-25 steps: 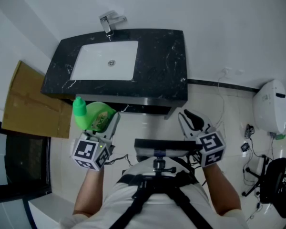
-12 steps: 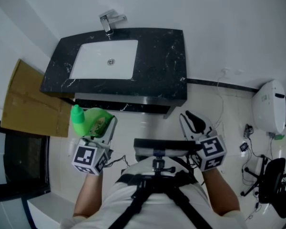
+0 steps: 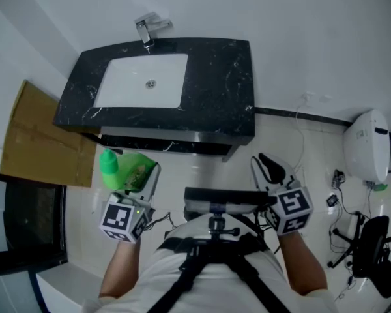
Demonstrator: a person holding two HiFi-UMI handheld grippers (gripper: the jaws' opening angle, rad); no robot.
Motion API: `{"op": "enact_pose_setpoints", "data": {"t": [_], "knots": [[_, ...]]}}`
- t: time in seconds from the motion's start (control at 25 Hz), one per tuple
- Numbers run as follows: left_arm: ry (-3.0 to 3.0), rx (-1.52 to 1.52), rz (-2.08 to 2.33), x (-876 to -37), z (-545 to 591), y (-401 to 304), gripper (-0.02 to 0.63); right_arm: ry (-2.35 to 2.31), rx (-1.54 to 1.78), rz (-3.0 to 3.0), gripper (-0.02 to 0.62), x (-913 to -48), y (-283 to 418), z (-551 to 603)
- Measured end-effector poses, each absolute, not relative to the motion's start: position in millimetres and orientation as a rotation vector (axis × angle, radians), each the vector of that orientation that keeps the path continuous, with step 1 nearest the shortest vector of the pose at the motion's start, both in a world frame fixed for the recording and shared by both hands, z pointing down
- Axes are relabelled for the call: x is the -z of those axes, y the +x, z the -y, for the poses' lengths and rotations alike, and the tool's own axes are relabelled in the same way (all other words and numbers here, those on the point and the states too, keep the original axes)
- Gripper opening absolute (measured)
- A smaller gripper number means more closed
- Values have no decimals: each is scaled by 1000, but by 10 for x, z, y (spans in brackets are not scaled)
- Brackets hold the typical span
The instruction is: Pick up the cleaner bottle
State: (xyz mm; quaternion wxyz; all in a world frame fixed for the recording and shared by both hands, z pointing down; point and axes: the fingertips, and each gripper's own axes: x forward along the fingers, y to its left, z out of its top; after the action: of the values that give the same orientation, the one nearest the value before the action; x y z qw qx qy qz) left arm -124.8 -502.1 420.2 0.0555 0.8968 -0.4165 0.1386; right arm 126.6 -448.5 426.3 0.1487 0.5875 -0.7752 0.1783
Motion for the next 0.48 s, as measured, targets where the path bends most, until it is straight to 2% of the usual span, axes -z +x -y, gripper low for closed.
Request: {"op": "enact_pose_setpoints", "data": {"t": [0.48], "knots": [[2773, -413, 1233, -4178, 4963, -1199, 176, 1682, -527, 2198, 21, -4300, 1315, 4474]]}}
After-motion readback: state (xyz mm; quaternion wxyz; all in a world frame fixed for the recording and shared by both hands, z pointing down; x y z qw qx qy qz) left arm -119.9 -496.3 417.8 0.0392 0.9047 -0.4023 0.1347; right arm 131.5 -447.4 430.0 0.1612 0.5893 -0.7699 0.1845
